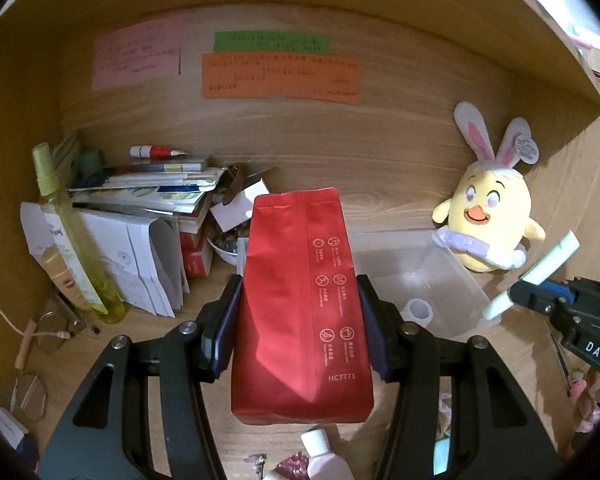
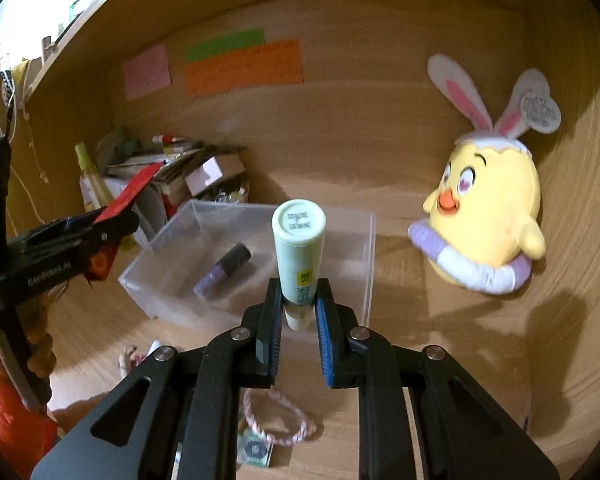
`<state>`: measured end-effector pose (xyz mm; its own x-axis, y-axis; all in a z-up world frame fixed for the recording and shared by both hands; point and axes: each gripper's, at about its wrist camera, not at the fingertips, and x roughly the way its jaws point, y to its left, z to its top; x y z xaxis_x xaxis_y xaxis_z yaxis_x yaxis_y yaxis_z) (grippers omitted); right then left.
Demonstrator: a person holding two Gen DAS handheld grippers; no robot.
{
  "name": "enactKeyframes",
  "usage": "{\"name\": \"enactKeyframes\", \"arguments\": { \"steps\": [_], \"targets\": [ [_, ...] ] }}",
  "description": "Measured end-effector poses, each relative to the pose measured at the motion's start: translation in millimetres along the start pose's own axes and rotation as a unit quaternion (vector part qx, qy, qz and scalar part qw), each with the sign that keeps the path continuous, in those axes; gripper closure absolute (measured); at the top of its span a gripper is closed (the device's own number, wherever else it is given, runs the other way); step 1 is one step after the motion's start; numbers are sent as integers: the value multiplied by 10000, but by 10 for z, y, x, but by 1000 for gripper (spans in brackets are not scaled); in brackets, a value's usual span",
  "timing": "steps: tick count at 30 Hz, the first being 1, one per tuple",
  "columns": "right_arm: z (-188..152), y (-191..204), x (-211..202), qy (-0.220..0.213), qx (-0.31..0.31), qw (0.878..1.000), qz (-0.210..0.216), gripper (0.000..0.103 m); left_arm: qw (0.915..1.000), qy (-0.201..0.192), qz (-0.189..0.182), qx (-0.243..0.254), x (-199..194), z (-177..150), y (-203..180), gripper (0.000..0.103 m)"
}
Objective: Organize objects
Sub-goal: 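Carry the red bag into the clear box and release it while the right tool carries the green tube over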
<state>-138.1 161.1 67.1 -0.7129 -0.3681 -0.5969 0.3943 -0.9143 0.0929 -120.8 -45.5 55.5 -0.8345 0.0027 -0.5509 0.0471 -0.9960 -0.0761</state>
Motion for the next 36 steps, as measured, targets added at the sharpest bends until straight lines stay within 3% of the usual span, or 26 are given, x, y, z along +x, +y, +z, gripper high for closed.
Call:
{"name": "enactKeyframes", "arguments": {
  "steps": [16, 27, 36],
  "targets": [
    [100, 158, 790, 731, -312, 9968, 47, 89, 9963, 854, -30, 46, 728, -82, 42, 49],
    [16, 314, 1189, 1282, -627, 9896, 167, 89, 9948, 1005, -78, 141, 913, -102, 32, 49],
    [37, 390, 1363, 1469, -633, 9868, 247, 89, 9931, 1135, -257, 155, 1010, -34, -38, 49]
  ]
}}
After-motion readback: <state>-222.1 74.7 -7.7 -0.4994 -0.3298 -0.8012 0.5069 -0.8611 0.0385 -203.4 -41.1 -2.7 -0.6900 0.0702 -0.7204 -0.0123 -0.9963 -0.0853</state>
